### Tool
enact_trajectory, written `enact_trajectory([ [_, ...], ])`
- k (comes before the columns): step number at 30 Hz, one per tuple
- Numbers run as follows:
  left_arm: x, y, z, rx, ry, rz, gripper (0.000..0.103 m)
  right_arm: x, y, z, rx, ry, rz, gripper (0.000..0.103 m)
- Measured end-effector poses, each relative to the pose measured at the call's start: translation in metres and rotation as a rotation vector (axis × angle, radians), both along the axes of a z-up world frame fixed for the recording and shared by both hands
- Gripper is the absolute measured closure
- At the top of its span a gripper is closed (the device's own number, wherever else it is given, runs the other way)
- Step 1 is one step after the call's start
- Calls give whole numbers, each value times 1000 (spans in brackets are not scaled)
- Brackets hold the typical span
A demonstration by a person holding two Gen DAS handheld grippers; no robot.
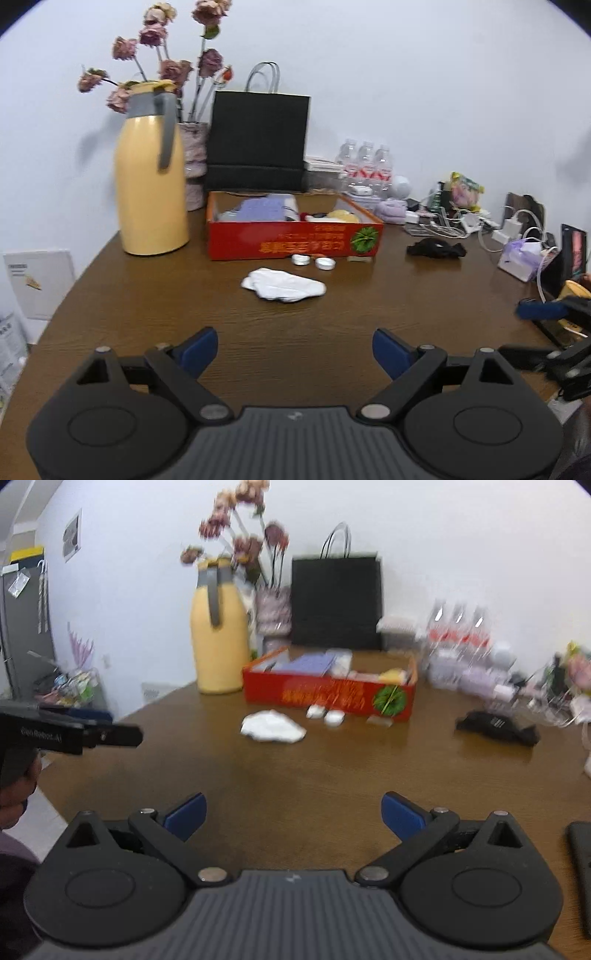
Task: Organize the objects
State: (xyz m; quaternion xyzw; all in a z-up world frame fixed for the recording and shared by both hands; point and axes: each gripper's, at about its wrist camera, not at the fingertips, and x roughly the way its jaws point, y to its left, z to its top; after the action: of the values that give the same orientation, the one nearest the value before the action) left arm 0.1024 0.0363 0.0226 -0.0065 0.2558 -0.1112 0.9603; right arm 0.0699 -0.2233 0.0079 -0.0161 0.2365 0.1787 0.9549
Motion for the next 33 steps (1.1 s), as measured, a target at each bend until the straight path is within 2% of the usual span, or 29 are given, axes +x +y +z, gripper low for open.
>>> enact_trajectory([
  [5,3,2,2,-22,-13,18,13,5,-3,6,48,-13,-52,0],
  [11,33,-2,-7,-21,3,-9,19,42,9,-7,-64,4,-72,3],
  [15,76,-4,-14,-20,-16,-35,21,89,15,-15,-93,5,-60,9],
  [18,128,-10,-26,-10,24,-17,23,140,16,-20,-98,2,-51,17],
  [21,184,-26,-35,14,43,-77,28,201,15,-27,-108,20,-83,25],
  [23,217,-41,-42,53,40,-116,30,239,13,-33,-138,33,-118,26],
  [26,263,-64,-60,130,70,-111,37,292,10,-50,-170,88,-140,38],
  [27,275,-69,-67,134,89,-123,38,305,7,-55,-165,115,-141,47],
  [31,308,-71,-88,39,157,-111,39,327,-3,-76,-143,159,-154,55],
  [33,313,-74,-90,33,138,-120,38,329,-10,-82,-88,166,-147,59],
])
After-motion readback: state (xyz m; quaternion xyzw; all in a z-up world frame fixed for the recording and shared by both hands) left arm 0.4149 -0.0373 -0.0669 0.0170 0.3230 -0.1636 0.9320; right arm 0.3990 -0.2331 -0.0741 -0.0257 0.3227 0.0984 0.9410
